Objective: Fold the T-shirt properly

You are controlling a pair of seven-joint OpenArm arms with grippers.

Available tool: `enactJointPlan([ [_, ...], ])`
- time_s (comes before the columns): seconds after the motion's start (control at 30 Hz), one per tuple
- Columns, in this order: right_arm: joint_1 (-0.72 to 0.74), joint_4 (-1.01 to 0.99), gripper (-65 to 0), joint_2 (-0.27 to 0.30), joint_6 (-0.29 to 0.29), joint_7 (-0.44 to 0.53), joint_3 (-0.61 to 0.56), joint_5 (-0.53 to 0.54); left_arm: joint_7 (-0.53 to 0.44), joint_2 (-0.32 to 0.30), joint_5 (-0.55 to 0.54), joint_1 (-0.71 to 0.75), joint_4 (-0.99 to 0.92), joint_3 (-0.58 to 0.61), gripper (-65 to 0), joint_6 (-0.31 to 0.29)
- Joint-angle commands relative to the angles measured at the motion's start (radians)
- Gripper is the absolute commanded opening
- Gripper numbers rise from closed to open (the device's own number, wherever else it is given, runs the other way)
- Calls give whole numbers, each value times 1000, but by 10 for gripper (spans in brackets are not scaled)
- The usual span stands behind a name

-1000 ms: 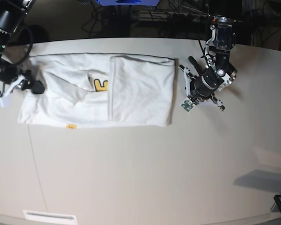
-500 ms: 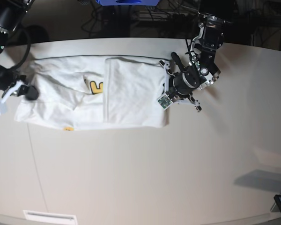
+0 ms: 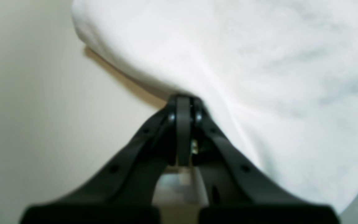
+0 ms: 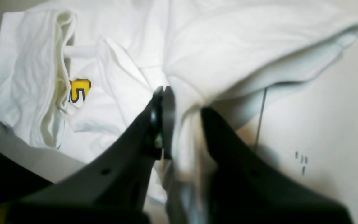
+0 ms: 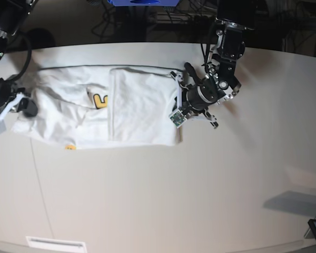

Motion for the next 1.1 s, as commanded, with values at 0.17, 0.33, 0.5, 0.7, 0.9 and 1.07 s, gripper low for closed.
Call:
enactJointPlan([
  [0.17,13,61,-641,18,1,16,-13,15,88,4,31,-16,-50,112,-650,-35],
  [0.33,10,136,-641,20,-2,24,-113,14,88,33,29,-43,-96,144,-650,-35],
  [0.5,13,179,-641,17,-72,26,-171,15,88,47,29,-65,-106,148,-650,-35],
  [0.7,24,237,-641,12,-137,26,-225,17,88,68,29,-105,-113,151,-650,-35],
  [0.9,28,240,-641,-15,-137,26,-255,15,88,106,31,-142,-180,151,-650,-35],
  [1.07,28,242,-641,-34,-137,26,-258,15,88,133,31,-145,-202,150,-650,-35],
])
